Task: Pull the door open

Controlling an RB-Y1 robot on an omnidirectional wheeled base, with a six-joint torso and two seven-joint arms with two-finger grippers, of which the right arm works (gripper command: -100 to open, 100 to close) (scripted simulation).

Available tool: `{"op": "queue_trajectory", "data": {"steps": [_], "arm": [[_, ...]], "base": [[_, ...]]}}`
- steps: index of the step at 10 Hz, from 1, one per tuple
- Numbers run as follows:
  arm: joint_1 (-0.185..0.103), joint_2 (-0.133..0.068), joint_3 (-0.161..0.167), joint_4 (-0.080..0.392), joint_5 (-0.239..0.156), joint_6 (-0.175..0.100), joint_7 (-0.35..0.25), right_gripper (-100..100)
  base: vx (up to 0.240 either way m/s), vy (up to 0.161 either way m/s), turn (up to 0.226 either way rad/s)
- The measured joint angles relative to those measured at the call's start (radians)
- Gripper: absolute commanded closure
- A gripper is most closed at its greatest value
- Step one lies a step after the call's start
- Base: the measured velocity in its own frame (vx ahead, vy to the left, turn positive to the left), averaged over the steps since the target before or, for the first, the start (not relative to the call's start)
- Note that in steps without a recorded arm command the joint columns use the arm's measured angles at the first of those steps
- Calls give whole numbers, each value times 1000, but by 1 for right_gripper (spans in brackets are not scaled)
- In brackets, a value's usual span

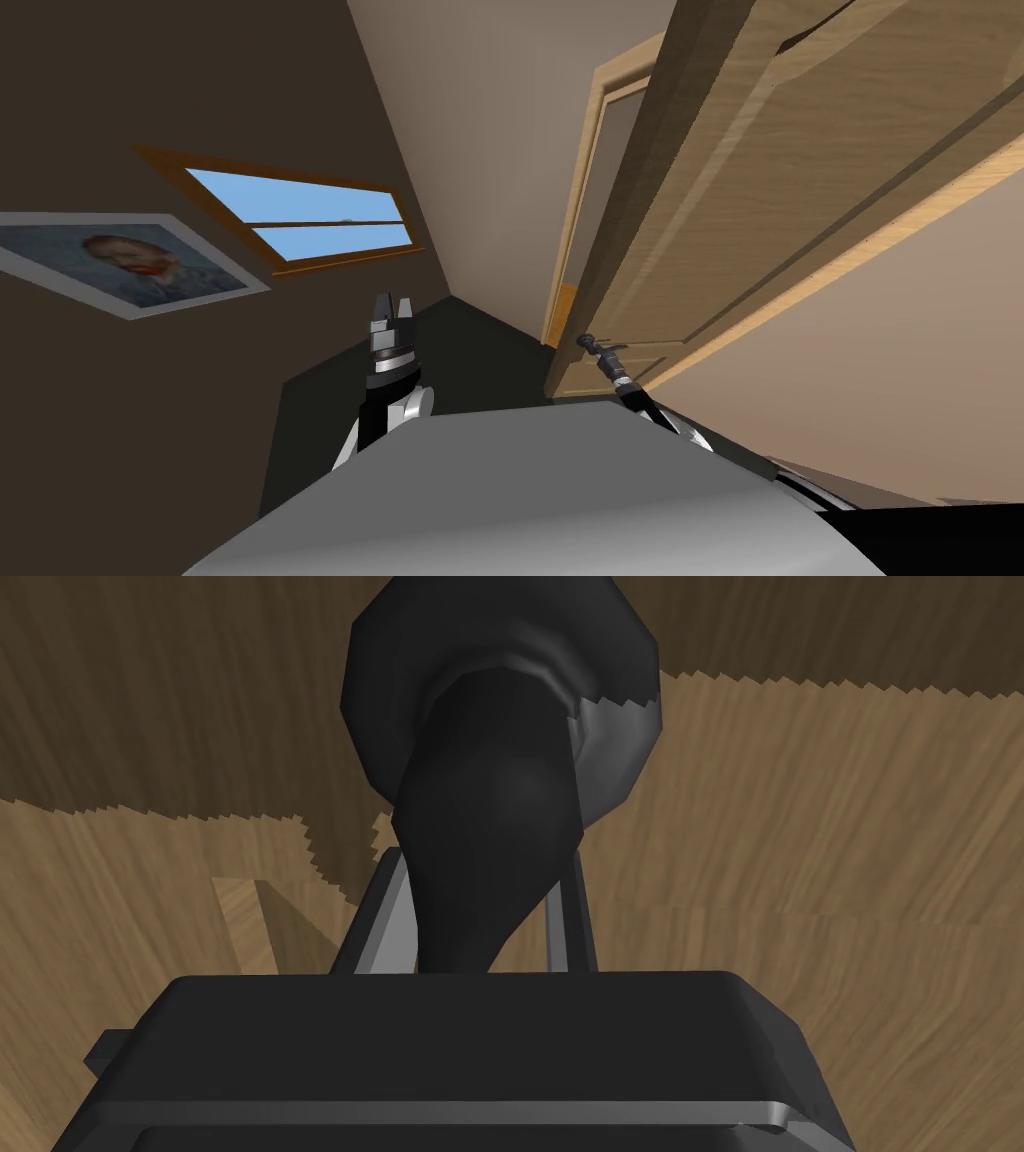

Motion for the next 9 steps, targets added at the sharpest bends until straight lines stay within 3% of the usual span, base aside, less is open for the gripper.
{"op": "queue_trajectory", "data": {"steps": [2, 5, 8, 9], "arm": [[6, -12, 13, 3, -7, -23, -8, 100], [40, -40, 38, -13, -23, -58, -14, 100], [46, -55, 67, 21, -31, -110, -31, 100], [48, -54, 70, 21, -31, -111, -32, 100]], "base": [[-193, -62, 162], [-200, -78, 146], [-164, -48, 103], [-144, -49, 182]]}}
